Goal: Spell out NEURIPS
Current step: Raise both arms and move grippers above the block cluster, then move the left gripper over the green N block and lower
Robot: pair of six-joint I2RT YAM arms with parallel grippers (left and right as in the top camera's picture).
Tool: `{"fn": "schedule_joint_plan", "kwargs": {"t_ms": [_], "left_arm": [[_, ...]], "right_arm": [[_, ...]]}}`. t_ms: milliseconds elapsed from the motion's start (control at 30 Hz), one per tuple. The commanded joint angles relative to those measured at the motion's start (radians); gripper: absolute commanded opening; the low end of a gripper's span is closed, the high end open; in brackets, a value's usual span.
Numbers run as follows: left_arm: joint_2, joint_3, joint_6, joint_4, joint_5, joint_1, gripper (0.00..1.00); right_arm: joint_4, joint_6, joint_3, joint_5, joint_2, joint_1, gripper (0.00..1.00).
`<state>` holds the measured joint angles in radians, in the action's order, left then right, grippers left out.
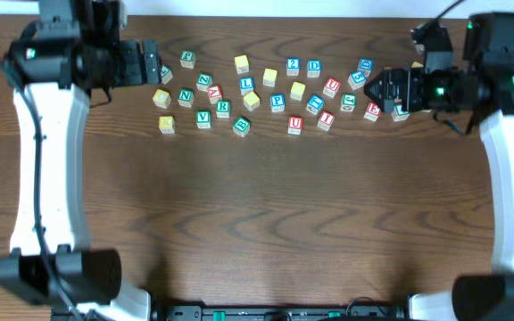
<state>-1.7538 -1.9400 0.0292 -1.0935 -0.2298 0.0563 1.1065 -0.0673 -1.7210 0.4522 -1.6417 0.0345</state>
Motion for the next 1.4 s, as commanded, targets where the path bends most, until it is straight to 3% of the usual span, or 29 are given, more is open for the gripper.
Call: {"fn": "schedule_joint_plan", "kwargs": {"t_ms": [0, 333, 633, 1033, 1367], "left_arm": [[-0.043, -0.056, 0.031, -0.016, -0.014, -0.002, 0.98], [-0.057, -0.056, 0.027, -0.009, -0.015, -0.002, 0.98], [-0.057, -0.054, -0.076, -0.014, -0.026, -0.002, 0.98], [-0.057, -0.054, -0.076, -0.014, -0.024, -0.002, 0.98], [-0.057, -0.054, -0.122, -0.007, -0.009, -0.002, 0.98]], "right_arm": [[0.009, -0.020, -0.053, 0.013, -0.064, -0.022, 0.99], [-0.015, -0.020, -0.051, 0.010, -0.128, -0.023, 0.99], [-0.036, -0.019, -0.051, 0.011, -0.128, -0.023, 0.99], [-0.101, -0.007, -0.051, 0.006, -0.128, -0.023, 0.98], [-0.147, 0.093, -0.051, -0.313, -0.128, -0.027, 0.97]]}}
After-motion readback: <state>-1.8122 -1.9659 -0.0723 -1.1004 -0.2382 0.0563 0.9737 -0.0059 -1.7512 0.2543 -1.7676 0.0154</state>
